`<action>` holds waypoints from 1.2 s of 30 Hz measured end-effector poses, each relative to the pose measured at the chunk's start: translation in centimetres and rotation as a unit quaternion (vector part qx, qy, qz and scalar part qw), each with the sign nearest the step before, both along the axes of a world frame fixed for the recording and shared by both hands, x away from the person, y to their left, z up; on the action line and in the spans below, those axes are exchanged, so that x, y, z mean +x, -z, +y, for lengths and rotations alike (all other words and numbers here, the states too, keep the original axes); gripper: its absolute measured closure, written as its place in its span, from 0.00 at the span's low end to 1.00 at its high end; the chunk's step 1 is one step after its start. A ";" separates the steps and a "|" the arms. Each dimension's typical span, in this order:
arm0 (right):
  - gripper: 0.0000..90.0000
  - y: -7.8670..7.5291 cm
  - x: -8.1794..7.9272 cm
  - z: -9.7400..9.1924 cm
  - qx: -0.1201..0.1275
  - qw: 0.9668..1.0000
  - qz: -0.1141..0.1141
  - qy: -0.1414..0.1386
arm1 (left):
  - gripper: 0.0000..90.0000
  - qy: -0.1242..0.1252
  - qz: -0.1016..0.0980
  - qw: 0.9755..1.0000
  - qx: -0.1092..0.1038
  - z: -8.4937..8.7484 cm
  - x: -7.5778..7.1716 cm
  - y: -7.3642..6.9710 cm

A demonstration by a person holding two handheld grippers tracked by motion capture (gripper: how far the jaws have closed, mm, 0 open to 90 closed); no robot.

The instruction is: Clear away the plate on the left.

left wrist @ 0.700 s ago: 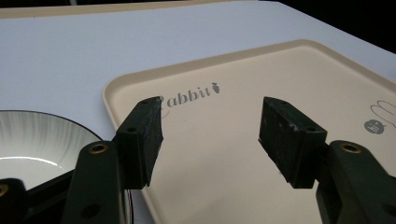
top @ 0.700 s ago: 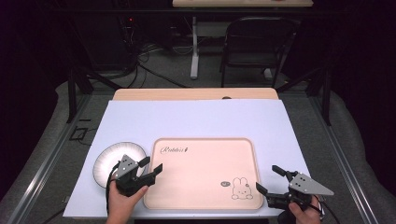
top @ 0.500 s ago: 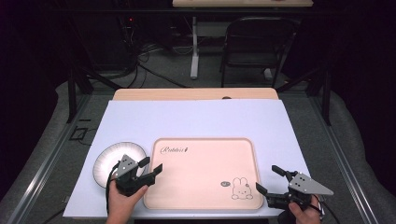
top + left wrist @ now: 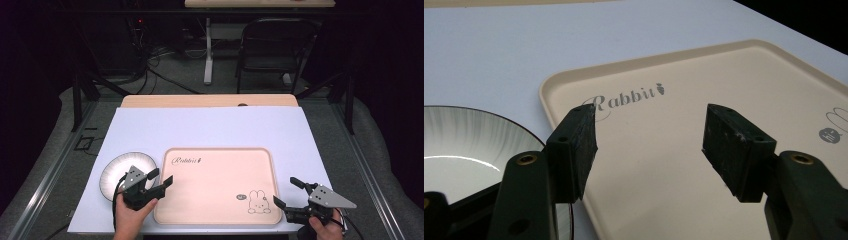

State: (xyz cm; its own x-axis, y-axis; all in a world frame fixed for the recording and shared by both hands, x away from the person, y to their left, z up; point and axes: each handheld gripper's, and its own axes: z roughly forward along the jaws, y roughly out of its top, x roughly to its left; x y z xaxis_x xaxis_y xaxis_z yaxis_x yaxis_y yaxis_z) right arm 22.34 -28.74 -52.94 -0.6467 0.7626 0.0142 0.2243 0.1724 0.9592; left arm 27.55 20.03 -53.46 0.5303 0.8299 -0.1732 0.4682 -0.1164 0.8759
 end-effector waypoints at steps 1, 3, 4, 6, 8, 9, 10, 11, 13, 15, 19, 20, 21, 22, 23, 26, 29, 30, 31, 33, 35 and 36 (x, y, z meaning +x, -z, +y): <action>0.16 0.0 0.0 0.0 0.000 1.000 0.000 0.000 | 0.42 -0.001 0.000 1.000 -0.002 0.0 0.0 0.0; 0.16 0.0 0.0 0.0 -0.002 1.000 0.001 0.000 | 0.42 -0.007 0.005 1.000 -0.007 0.2 0.0 -0.1; 0.16 0.0 0.0 0.0 -0.002 1.000 0.001 0.000 | 0.42 -0.007 0.005 1.000 -0.007 0.2 0.0 -0.1; 0.16 0.0 0.0 0.1 -0.002 1.000 0.001 -0.001 | 0.42 -0.015 0.012 1.000 -0.003 0.3 0.0 -0.1; 0.17 0.0 0.0 0.1 -0.002 1.000 0.001 -0.001 | 0.42 -0.025 0.021 0.999 -0.001 0.5 0.1 -0.4; 0.17 0.0 0.0 0.1 -0.002 1.000 0.001 -0.001 | 0.42 -0.025 0.021 0.999 -0.001 0.5 0.1 -0.4; 0.17 0.0 0.0 0.1 -0.002 1.000 0.001 -0.002 | 0.42 -0.028 0.026 0.999 -0.003 0.6 0.2 -0.5; 0.18 0.0 0.0 0.1 -0.003 1.000 0.002 -0.004 | 0.42 -0.030 0.031 0.999 -0.005 0.7 0.3 -0.6; 0.19 0.0 0.0 0.1 -0.004 1.000 0.002 -0.004 | 0.42 -0.037 0.050 0.998 -0.008 1.1 0.6 -0.8; 0.17 0.0 0.0 0.1 -0.004 1.000 0.000 0.000 | 0.42 -0.044 0.057 0.997 -0.009 1.3 0.7 -0.9; 0.16 0.0 0.0 0.0 -0.002 1.000 0.000 0.003 | 0.42 -0.049 0.067 0.996 -0.016 1.8 1.0 -1.2; 0.16 0.0 0.0 0.0 -0.002 1.000 0.000 0.003 | 0.42 -0.049 0.067 0.996 -0.016 1.8 1.0 -1.2; 0.17 0.0 0.0 0.0 -0.002 1.000 0.000 0.003 | 0.42 -0.051 0.067 0.996 -0.017 1.9 1.0 -1.3; 0.17 0.0 0.0 0.0 -0.003 1.000 -0.001 0.001 | 0.42 -0.051 0.068 0.996 -0.017 1.9 1.1 -1.4; 0.17 0.0 0.0 0.1 -0.003 1.000 -0.001 -0.001 | 0.42 -0.052 0.068 0.996 -0.017 2.0 1.1 -1.5; 0.17 0.0 0.0 0.0 -0.003 1.000 0.000 -0.004 | 0.42 -0.054 0.071 0.996 -0.019 2.2 1.2 -1.8; 0.17 0.0 0.0 0.0 -0.001 1.000 0.000 -0.006 | 0.42 -0.055 0.076 0.995 -0.018 2.4 1.4 -2.2; 0.17 0.0 0.0 0.0 -0.001 1.000 0.000 -0.006 | 0.42 -0.055 0.076 0.995 -0.018 2.4 1.4 -2.2; 0.17 0.0 0.0 0.0 -0.003 1.000 0.000 -0.007 | 0.41 -0.056 0.084 0.995 -0.019 2.6 1.6 -2.3; 0.17 0.0 0.0 0.1 -0.003 1.000 0.000 -0.008 | 0.40 -0.060 0.095 0.994 -0.016 2.8 1.8 -2.4; 0.17 0.0 0.0 0.1 -0.003 1.000 0.000 -0.008 | 0.39 -0.062 0.101 0.993 -0.014 2.9 1.9 -2.5; 0.17 0.0 0.0 0.0 -0.003 1.000 0.000 -0.008 | 0.39 -0.063 0.107 0.992 -0.011 3.0 2.1 -2.5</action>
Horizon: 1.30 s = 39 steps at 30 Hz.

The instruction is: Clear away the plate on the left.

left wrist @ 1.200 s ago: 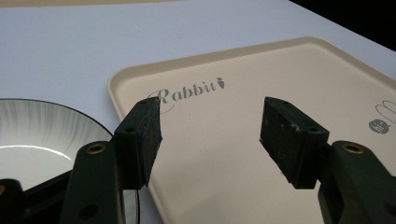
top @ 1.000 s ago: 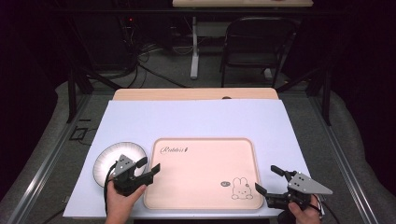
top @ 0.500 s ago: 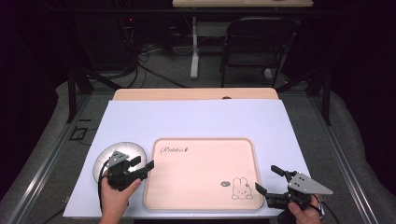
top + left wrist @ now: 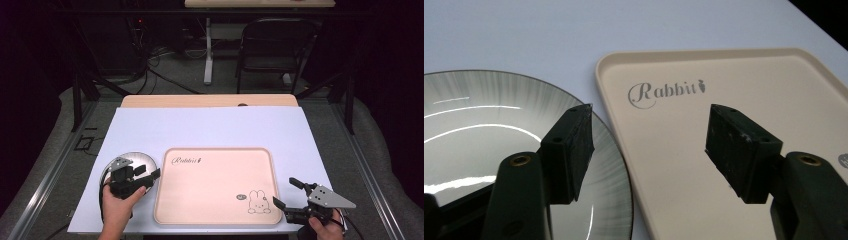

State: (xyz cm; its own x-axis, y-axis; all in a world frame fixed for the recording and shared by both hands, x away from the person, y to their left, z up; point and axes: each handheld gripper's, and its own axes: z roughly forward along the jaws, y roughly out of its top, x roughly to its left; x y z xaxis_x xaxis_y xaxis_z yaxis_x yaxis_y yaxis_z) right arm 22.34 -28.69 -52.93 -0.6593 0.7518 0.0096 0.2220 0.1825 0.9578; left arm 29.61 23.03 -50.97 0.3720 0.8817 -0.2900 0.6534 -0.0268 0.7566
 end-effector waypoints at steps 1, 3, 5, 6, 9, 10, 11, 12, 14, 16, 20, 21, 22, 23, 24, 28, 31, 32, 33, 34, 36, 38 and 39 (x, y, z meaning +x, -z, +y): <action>0.17 0.0 0.0 0.0 0.000 1.000 0.001 0.000 | 0.39 -0.002 0.007 1.000 0.006 0.2 0.3 -0.1; 0.17 0.0 0.0 0.0 0.000 1.000 0.001 0.000 | 0.39 -0.004 0.011 1.000 0.011 0.3 0.4 -0.2; 0.17 0.0 0.0 0.0 0.000 1.000 0.002 0.001 | 0.38 -0.003 0.024 0.999 0.023 0.6 0.8 -0.5; 0.17 0.0 0.0 0.0 0.000 1.000 0.002 0.001 | 0.38 -0.004 0.029 0.999 0.025 0.7 1.0 -0.7; 0.17 0.0 0.0 0.0 0.000 1.000 0.002 0.001 | 0.38 -0.008 0.047 0.998 0.040 1.1 1.4 -1.2; 0.17 0.0 0.0 0.0 0.000 1.000 0.002 0.001 | 0.38 -0.008 0.047 0.998 0.040 1.1 1.4 -1.2; 0.16 0.0 0.1 0.0 0.000 1.000 0.003 0.001 | 0.38 -0.012 0.054 0.997 0.048 1.4 1.7 -1.5; 0.16 0.0 0.1 0.0 0.000 1.000 0.003 0.001 | 0.38 -0.012 0.054 0.997 0.048 1.4 1.7 -1.5; 0.17 0.0 0.0 0.0 0.000 1.000 0.002 0.001 | 0.38 -0.017 0.062 0.997 0.052 1.7 2.0 -1.8; 0.17 0.0 0.1 0.0 0.000 1.000 0.003 0.001 | 0.38 -0.022 0.069 0.996 0.052 2.1 2.4 -2.1; 0.16 0.0 0.1 0.0 0.000 1.000 0.005 0.001 | 0.39 -0.027 0.079 0.995 0.050 2.6 2.8 -2.4; 0.16 0.0 0.1 0.0 0.000 1.000 0.005 0.001 | 0.39 -0.029 0.088 0.995 0.048 2.8 3.1 -2.6; 0.16 0.0 0.1 0.0 0.000 1.000 0.005 0.001 | 0.39 -0.031 0.090 0.994 0.048 3.0 3.2 -2.8; 0.16 0.0 0.1 0.0 0.000 1.000 0.005 0.001 | 0.39 -0.030 0.095 0.994 0.048 3.2 3.4 -3.0; 0.17 0.0 0.1 0.0 0.000 1.000 0.005 0.001 | 0.39 -0.030 0.095 0.994 0.048 3.2 3.4 -3.0; 0.16 0.0 0.1 0.0 -0.001 1.000 0.004 0.001 | 0.39 -0.038 0.105 0.993 0.045 3.7 3.9 -3.4; 0.17 0.0 0.1 0.0 -0.001 1.000 0.004 0.001 | 0.39 -0.046 0.115 0.992 0.037 4.4 4.2 -3.5; 0.17 0.0 0.1 0.0 -0.001 1.000 0.004 0.001 | 0.39 -0.046 0.115 0.992 0.037 4.4 4.2 -3.5; 0.16 0.0 0.1 0.0 -0.001 1.000 0.003 0.001 | 0.39 -0.050 0.119 0.991 0.033 4.7 4.3 -3.5; 0.16 0.0 0.1 0.0 -0.001 1.000 0.003 0.001 | 0.39 -0.050 0.119 0.991 0.033 4.7 4.3 -3.5; 0.17 0.0 0.1 0.0 -0.001 1.000 0.003 0.001 | 0.39 -0.054 0.126 0.990 0.027 5.3 4.4 -3.4; 0.17 0.0 0.1 0.0 -0.001 1.000 0.004 0.001 | 0.39 -0.057 0.127 0.990 0.025 5.5 4.5 -3.4; 0.17 0.0 0.1 0.0 -0.001 1.000 0.004 0.001 | 0.39 -0.061 0.131 0.989 0.023 5.8 4.5 -3.3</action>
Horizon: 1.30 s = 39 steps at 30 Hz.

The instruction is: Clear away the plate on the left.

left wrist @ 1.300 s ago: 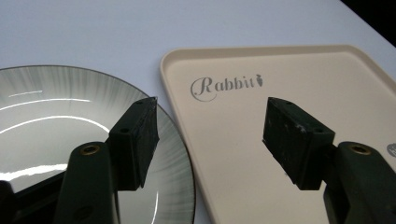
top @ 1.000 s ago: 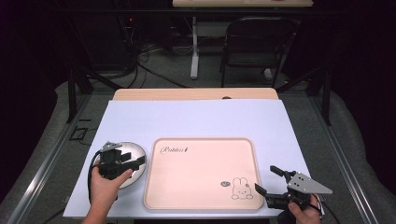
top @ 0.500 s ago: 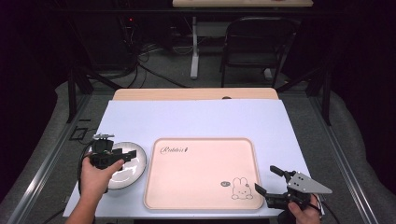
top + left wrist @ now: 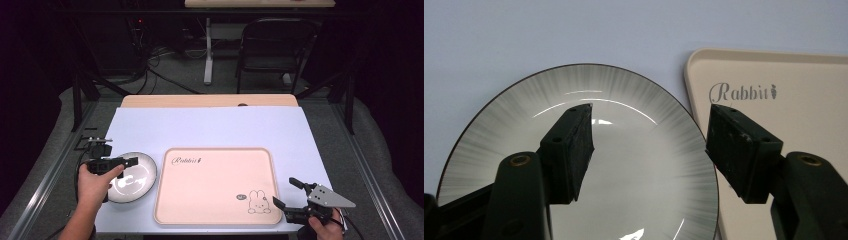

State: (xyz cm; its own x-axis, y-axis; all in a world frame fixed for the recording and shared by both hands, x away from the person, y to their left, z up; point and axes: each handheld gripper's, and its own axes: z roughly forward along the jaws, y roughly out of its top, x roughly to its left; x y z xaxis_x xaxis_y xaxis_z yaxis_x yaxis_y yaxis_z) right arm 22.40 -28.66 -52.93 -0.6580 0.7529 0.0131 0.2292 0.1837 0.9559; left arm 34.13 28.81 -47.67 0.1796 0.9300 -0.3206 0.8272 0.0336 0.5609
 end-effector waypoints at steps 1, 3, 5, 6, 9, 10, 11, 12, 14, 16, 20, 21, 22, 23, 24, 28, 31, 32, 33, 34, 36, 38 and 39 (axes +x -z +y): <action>0.17 0.0 0.0 0.0 0.000 1.000 0.000 0.000 | 0.39 0.000 0.000 1.000 0.000 0.0 0.0 0.0; 0.17 0.0 0.0 0.0 0.000 1.000 0.000 0.000 | 0.39 -0.002 0.003 1.000 0.000 0.3 0.0 0.0; 0.17 0.0 0.0 0.0 0.000 1.000 0.001 0.000 | 0.39 -0.006 0.005 1.000 0.000 0.7 0.0 0.0; 0.17 0.0 0.0 0.0 0.000 1.000 0.000 0.000 | 0.39 -0.008 0.006 1.000 0.001 0.9 0.0 0.0; 0.17 0.0 0.0 0.0 0.000 1.000 0.001 0.000 | 0.39 -0.016 0.009 1.000 0.004 1.6 0.0 0.0; 0.17 0.0 0.0 0.0 0.000 1.000 0.001 0.000 | 0.39 -0.019 0.010 1.000 0.005 1.9 0.0 0.0; 0.16 0.0 0.0 0.0 0.000 1.000 0.001 0.000 | 0.39 -0.023 0.010 1.000 0.005 2.2 -0.1 0.0; 0.17 0.0 0.0 0.0 0.000 1.000 0.001 0.000 | 0.39 -0.030 0.013 0.999 0.005 2.9 -0.2 -0.1; 0.17 0.0 0.0 0.0 0.000 1.000 0.001 0.000 | 0.39 -0.033 0.013 0.999 0.006 3.2 -0.2 -0.1; 0.17 0.0 0.0 0.0 0.000 1.000 0.001 0.000 | 0.40 -0.041 0.016 0.999 0.006 3.8 -0.4 0.0; 0.17 0.0 0.0 0.0 0.000 1.000 0.001 0.000 | 0.40 -0.056 0.025 0.998 0.004 5.1 -0.7 0.2; 0.17 0.0 0.0 0.0 0.000 1.000 0.001 0.000 | 0.40 -0.056 0.025 0.998 0.004 5.1 -0.7 0.2; 0.17 0.0 0.0 0.0 0.000 1.000 0.001 0.000 | 0.40 -0.060 0.029 0.998 0.004 5.6 -0.9 0.4; 0.17 0.0 0.0 0.0 0.000 1.000 0.001 0.000 | 0.40 -0.060 0.029 0.998 0.004 5.6 -0.9 0.4; 0.16 0.0 0.0 0.0 0.000 1.000 0.001 0.000 | 0.40 -0.064 0.033 0.997 0.005 6.1 -1.0 0.6; 0.17 0.0 0.0 0.0 0.000 1.000 0.002 0.001 | 0.40 -0.076 0.043 0.996 0.001 6.8 -1.2 1.3; 0.17 0.0 0.0 0.0 0.000 1.000 0.002 0.001 | 0.40 -0.079 0.048 0.996 -0.001 7.1 -1.3 1.7; 0.17 0.0 0.0 0.0 -0.001 1.000 0.002 0.001 | 0.40 -0.082 0.051 0.995 -0.003 7.3 -1.4 2.2; 0.17 0.0 0.0 0.0 -0.001 1.000 0.002 0.001 | 0.40 -0.082 0.051 0.995 -0.003 7.3 -1.4 2.2; 0.17 0.0 0.0 0.0 -0.001 1.000 0.002 0.001 | 0.40 -0.082 0.055 0.995 -0.003 7.4 -1.4 2.4; 0.17 0.0 0.0 0.0 0.000 1.000 0.002 0.001 | 0.40 -0.083 0.060 0.995 -0.006 7.5 -1.5 2.9; 0.17 0.0 0.0 0.0 0.000 1.000 0.002 0.001 | 0.40 -0.085 0.065 0.994 -0.009 7.5 -1.6 3.6; 0.17 0.0 0.0 0.0 0.000 1.000 0.002 0.001 | 0.41 -0.085 0.065 0.994 -0.009 7.5 -1.6 3.6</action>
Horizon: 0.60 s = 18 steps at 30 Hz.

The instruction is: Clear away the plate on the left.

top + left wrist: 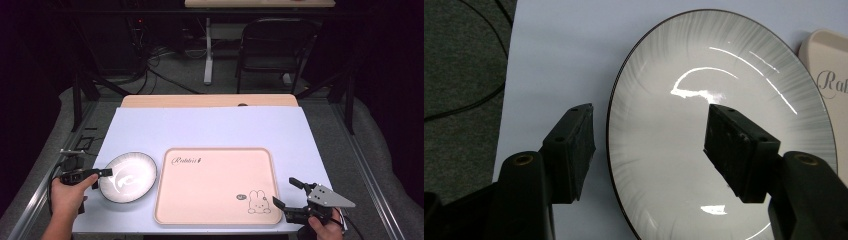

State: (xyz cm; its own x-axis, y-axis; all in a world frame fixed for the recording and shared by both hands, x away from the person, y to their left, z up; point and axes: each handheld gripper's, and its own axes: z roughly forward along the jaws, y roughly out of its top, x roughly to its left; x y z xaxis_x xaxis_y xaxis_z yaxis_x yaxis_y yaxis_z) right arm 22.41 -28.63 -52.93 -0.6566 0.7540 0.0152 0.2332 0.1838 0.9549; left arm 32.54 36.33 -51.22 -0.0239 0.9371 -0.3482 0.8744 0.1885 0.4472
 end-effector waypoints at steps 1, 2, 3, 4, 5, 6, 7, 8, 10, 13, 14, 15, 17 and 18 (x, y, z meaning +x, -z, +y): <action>0.17 0.0 0.0 0.0 0.000 1.000 0.000 0.000 | 0.41 -0.001 0.003 1.000 -0.003 0.0 0.0 0.3; 0.17 0.0 0.0 0.0 0.000 1.000 0.000 0.000 | 0.41 -0.001 0.003 1.000 -0.003 0.0 0.0 0.3; 0.16 0.0 0.0 0.0 0.000 1.000 0.000 0.000 | 0.41 -0.003 0.004 1.000 -0.005 0.1 -0.1 0.5; 0.17 0.0 0.0 0.0 0.000 1.000 0.000 0.000 | 0.41 -0.002 0.006 1.000 -0.007 0.1 -0.1 0.6; 0.17 0.0 0.0 0.0 0.000 1.000 0.000 0.000 | 0.41 -0.003 0.006 1.000 -0.007 0.1 -0.1 0.7; 0.17 0.0 0.0 0.0 0.000 1.000 0.000 0.000 | 0.41 -0.003 0.006 1.000 -0.007 0.1 -0.1 0.7; 0.17 0.0 0.0 0.0 0.000 1.000 0.000 0.000 | 0.42 -0.003 0.007 1.000 -0.010 0.1 -0.1 0.9; 0.17 0.0 0.0 0.0 0.000 1.000 0.000 0.000 | 0.42 -0.003 0.007 1.000 -0.010 0.1 -0.1 0.9; 0.17 0.0 0.0 0.0 0.000 1.000 0.000 0.000 | 0.42 -0.005 0.009 1.000 -0.018 0.1 -0.1 1.2; 0.17 0.0 0.0 0.0 0.000 1.000 0.000 0.000 | 0.43 -0.005 0.012 1.000 -0.022 0.1 -0.1 1.3; 0.17 0.0 0.0 0.0 0.000 1.000 0.000 0.000 | 0.44 -0.007 0.012 1.000 -0.024 0.1 -0.1 1.4; 0.17 0.0 0.0 0.0 0.000 1.000 0.000 0.000 | 0.45 -0.007 0.016 0.999 -0.029 0.1 0.0 1.5; 0.17 0.0 0.0 0.0 0.000 1.000 0.000 0.000 | 0.46 -0.008 0.018 0.999 -0.034 0.1 0.0 1.6; 0.17 0.0 0.0 0.0 0.001 1.000 0.000 0.000 | 0.46 -0.008 0.019 0.999 -0.038 0.0 0.0 1.7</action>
State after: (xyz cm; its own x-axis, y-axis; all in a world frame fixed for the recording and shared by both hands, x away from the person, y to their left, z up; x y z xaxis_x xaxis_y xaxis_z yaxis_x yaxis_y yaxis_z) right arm 22.41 -28.66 -52.93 -0.6563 0.7543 0.0163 0.2337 0.1826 0.9550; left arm 32.57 36.37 -52.96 -0.0527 0.9074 -0.4169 0.8876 0.2339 0.3969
